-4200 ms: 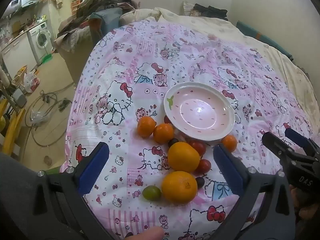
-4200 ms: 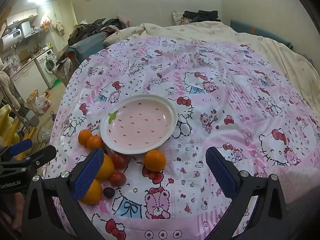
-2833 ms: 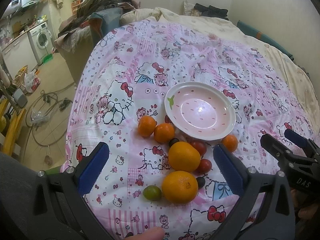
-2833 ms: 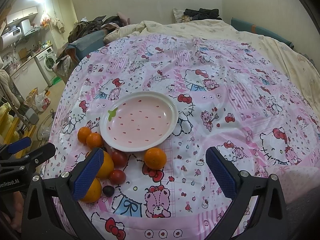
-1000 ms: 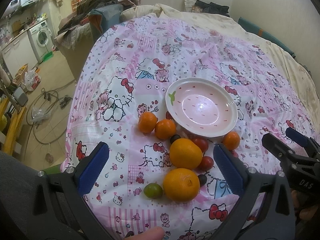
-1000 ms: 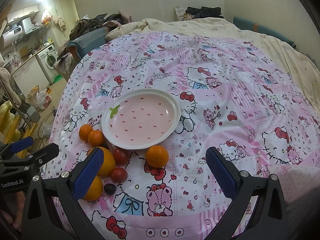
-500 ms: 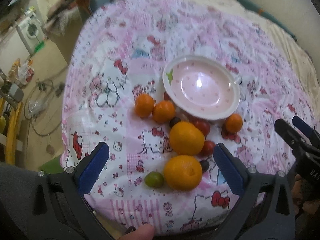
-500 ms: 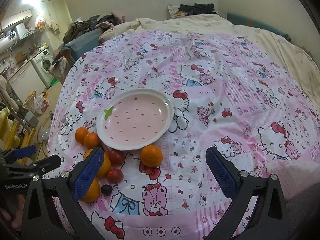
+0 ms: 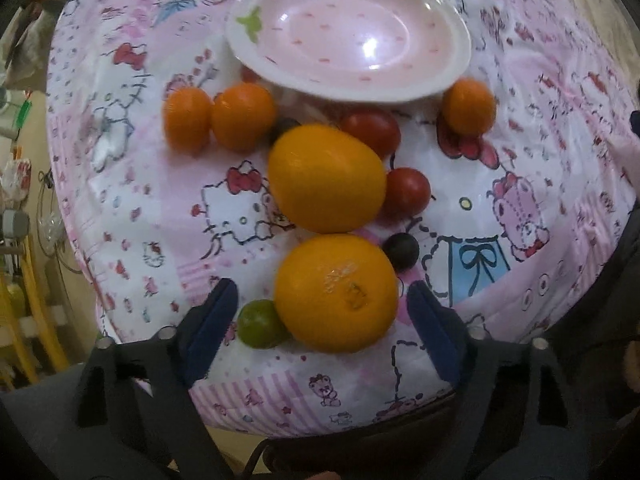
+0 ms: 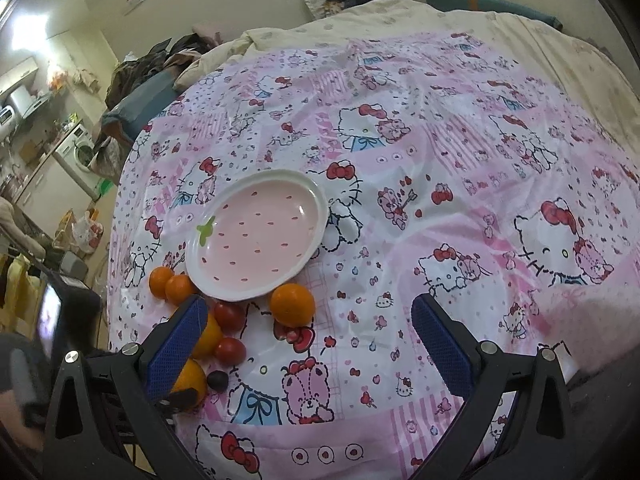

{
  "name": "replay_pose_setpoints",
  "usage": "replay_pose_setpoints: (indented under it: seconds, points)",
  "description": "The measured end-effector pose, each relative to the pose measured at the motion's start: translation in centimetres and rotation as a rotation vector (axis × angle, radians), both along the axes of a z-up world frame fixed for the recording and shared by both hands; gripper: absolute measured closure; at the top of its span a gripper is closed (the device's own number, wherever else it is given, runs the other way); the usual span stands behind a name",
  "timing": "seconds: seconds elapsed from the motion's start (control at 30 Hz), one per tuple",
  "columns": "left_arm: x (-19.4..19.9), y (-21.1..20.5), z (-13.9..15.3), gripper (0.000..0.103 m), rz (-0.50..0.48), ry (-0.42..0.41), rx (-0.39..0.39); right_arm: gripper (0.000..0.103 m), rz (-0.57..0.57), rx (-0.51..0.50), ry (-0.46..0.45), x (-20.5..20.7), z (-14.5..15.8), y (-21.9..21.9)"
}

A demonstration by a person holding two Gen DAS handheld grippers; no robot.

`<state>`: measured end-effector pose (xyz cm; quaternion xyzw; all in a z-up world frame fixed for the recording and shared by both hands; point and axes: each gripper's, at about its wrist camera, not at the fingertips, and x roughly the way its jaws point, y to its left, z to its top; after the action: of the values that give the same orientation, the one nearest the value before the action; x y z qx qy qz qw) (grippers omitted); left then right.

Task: Organize fruits
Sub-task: 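Lower the left gripper onto the large orange and close it, then lift the orange with the left gripper while the right gripper grasps a dark plum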

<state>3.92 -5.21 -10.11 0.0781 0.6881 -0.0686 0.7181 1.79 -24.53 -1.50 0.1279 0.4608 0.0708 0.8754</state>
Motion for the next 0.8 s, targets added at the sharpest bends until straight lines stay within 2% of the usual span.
replay_pose_setpoints:
  seconds: [0.07,0.13,0.2,0.37,0.53,0.6,0.7,0.8]
  points:
    - [0.0,-0.1,-0.4,0.031,-0.002,0.011,-0.002,0.0,-0.007,0.009,0.008,0.1,-0.1,-0.3]
    - [-0.1,-0.3,-0.3,0.042,-0.006,0.012,-0.022,0.0,-0.01,0.016,0.019,0.1,-0.3,-0.4]
    - [-0.3,-0.5,-0.1,0.045,-0.017,0.0,-0.023,0.0,-0.009,0.018,0.026,0.2,-0.5,-0.4]
    - [-0.9,0.2,1.5,0.047,0.013,-0.013,-0.077,0.0,0.005,0.012,0.035,0.4,-0.7,-0.1]
    - [-1.3,1.4,5.9,0.047,0.038,-0.082,-0.176,0.0,-0.012,0.034,0.066,0.5,-1.4,-0.7]
    - [-1.1,2.7,7.9,0.047,0.07,-0.141,-0.207,0.0,-0.018,0.041,0.089,0.7,-1.9,-0.8]
    - [-0.3,4.7,9.6,0.047,0.13,-0.224,-0.212,0.006,0.005,0.046,0.112,0.7,-2.4,-0.4]
    - [0.9,6.0,9.1,0.047,0.181,-0.257,-0.197,0.018,0.084,0.036,0.134,0.5,-3.1,1.1]
